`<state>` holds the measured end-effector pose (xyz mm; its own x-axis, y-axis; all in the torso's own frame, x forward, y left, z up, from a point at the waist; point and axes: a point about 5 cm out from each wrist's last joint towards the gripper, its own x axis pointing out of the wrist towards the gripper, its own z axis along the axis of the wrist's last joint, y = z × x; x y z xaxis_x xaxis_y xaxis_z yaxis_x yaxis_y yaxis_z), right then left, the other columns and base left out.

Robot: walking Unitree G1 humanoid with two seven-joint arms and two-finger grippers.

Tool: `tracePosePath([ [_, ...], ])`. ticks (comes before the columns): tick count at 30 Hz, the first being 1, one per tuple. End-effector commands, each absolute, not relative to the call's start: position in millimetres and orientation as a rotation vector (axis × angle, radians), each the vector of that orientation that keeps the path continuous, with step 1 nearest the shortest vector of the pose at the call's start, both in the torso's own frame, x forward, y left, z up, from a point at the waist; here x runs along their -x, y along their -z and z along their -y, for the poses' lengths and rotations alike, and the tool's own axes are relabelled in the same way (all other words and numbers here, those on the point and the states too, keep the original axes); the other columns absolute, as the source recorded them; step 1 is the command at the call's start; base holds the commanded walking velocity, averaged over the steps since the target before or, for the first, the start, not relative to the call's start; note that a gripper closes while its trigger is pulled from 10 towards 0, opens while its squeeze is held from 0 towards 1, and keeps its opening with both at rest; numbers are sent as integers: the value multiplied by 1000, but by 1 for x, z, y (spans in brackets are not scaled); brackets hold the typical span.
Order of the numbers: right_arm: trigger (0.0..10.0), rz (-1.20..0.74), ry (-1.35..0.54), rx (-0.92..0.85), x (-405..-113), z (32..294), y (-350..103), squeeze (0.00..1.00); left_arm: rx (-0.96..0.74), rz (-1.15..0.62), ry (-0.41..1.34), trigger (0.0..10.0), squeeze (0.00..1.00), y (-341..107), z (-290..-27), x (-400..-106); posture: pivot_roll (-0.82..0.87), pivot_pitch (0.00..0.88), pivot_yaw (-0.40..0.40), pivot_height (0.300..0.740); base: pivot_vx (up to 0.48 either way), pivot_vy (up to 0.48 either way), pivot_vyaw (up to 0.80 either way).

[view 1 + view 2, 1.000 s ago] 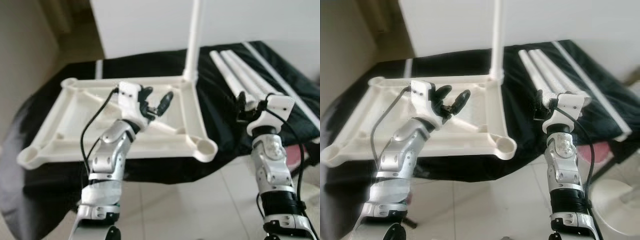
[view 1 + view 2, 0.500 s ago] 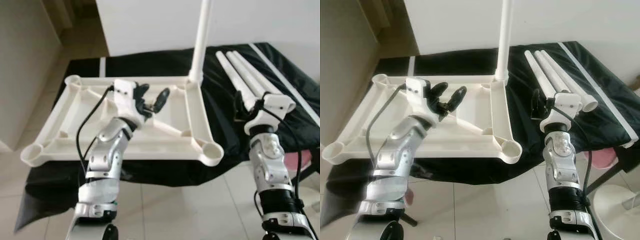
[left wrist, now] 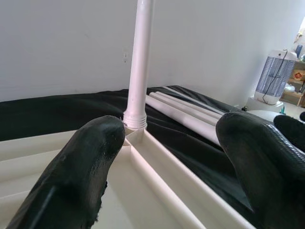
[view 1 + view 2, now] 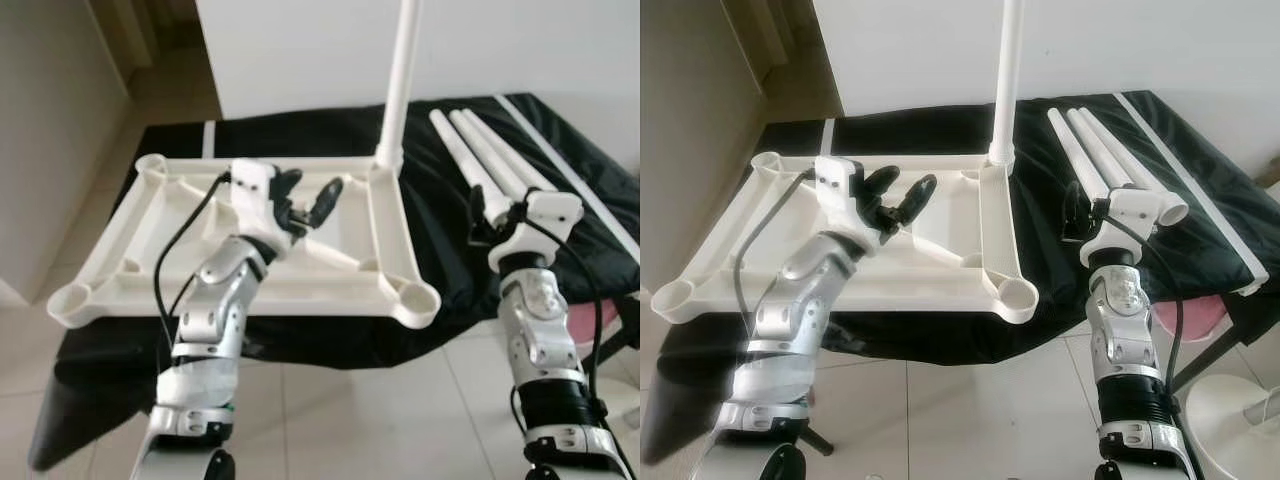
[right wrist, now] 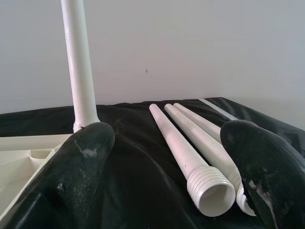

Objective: Building children table

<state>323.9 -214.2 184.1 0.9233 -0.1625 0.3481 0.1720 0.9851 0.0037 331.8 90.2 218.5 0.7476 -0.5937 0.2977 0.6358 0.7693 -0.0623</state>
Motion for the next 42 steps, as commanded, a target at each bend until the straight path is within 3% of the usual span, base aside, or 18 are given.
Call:
tracePosePath([
  [1,10000,359,169,34,-325,214,-184,0,160,261,687,10000,0,-217,-91,-331,-52,0,36,740,247,0,0],
  [32,10000,343,174,9,-327,214,-180,0,170,269,670,10000,0,-219,-92,-330,-40,0,37,740,234,0,0],
  [42,10000,163,350,-34,-335,233,-163,0,104,197,736,10000,0,-213,-79,-323,-38,0,44,740,0,0,0],
])
